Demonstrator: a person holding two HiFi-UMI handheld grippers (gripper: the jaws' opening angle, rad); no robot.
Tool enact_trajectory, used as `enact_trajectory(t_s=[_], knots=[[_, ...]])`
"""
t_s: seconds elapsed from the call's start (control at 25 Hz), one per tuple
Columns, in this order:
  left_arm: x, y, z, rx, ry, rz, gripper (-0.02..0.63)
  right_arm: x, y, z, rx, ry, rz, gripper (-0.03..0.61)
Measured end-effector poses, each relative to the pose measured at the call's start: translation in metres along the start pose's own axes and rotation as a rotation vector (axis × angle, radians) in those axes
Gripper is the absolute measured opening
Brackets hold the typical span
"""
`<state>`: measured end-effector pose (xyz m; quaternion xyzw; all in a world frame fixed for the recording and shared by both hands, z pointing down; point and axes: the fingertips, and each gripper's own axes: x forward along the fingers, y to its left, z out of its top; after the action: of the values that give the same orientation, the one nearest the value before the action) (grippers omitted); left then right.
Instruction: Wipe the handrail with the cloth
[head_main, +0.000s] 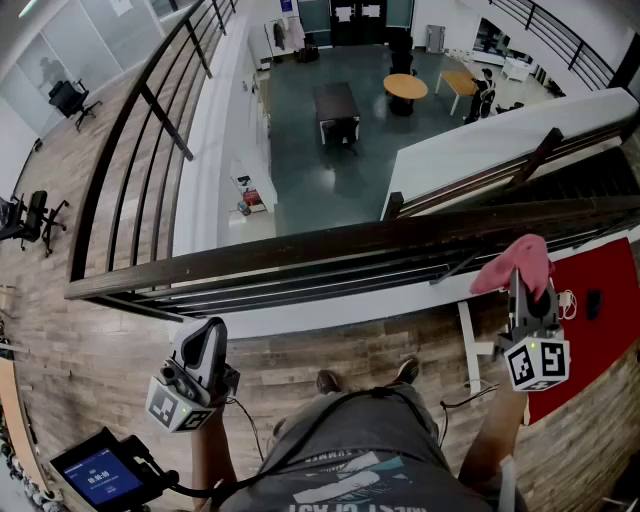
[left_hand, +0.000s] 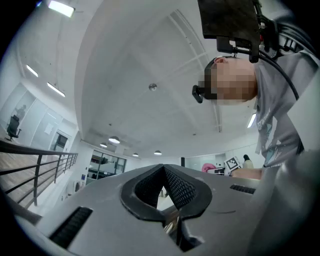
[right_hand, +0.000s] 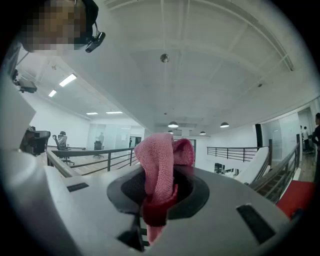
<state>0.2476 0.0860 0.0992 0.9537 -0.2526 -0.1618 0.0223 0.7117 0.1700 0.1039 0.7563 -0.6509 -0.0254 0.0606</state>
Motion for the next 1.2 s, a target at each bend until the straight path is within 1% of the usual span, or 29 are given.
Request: enact_trajectory(t_s=[0.12, 0.24, 0.28, 0.4, 0.52, 0.64, 0.72, 0.8, 0.84, 0.92, 1.0, 1.04, 1.12, 1.2], knots=[[-0.005, 0.005, 0.003, 0.030, 0.004, -0.023, 0.000, -0.005, 0.004, -0.009, 0.015, -0.001, -0.009, 0.064], [0.015, -0.007, 0.027, 0.039, -0.030, -0.059, 0.000, -0.010, 0.005, -0.011, 0.011, 0.010, -0.014, 0.064], [0.018, -0.011, 0.029, 0.037, -0.031, -0.067, 0.000, -0.013, 0.004, -0.011, 0.006, 0.015, -0.016, 0.064], [0.024, -0.016, 0.031, 0.022, -0.034, -0.091, 0.000, -0.016, 0.004, -0.010, -0.009, 0.032, -0.022, 0.064], [0.023, 0.000, 0.025, 0.004, -0.012, -0.099, 0.000, -0.005, 0.018, -0.015, -0.007, 0.053, -0.016, 0.064], [0.045, -0.002, 0.021, -0.010, 0.003, -0.120, 0.000, 0.008, 0.017, -0.042, 0.047, 0.090, 0.020, 0.064], [0.046, -0.006, -0.006, -0.016, 0.022, -0.105, 0.000, 0.012, 0.001, -0.076, 0.096, 0.125, 0.039, 0.064], [0.041, -0.005, -0.037, -0.019, 0.044, -0.072, 0.000, 0.019, -0.025, -0.106, 0.109, 0.156, 0.032, 0.064], [0.050, -0.009, -0.041, -0.020, 0.050, -0.064, 0.000, 0.026, -0.043, -0.115, 0.101, 0.162, 0.020, 0.064], [0.076, -0.020, -0.042, -0.016, 0.068, -0.059, 0.000, 0.052, -0.091, -0.118, 0.064, 0.158, -0.019, 0.064], [0.109, -0.029, -0.035, -0.003, 0.082, -0.064, 0.000, 0.090, -0.143, -0.123, 0.000, 0.186, -0.075, 0.064], [0.115, -0.029, -0.036, -0.004, 0.085, -0.053, 0.000, 0.112, -0.165, -0.135, -0.037, 0.228, -0.100, 0.064], [0.101, -0.019, -0.055, -0.023, 0.097, -0.004, 0.000, 0.155, -0.190, -0.177, -0.099, 0.347, -0.122, 0.064], [0.102, -0.016, -0.062, -0.024, 0.111, 0.026, 0.000, 0.189, -0.186, -0.220, -0.145, 0.447, -0.106, 0.064]])
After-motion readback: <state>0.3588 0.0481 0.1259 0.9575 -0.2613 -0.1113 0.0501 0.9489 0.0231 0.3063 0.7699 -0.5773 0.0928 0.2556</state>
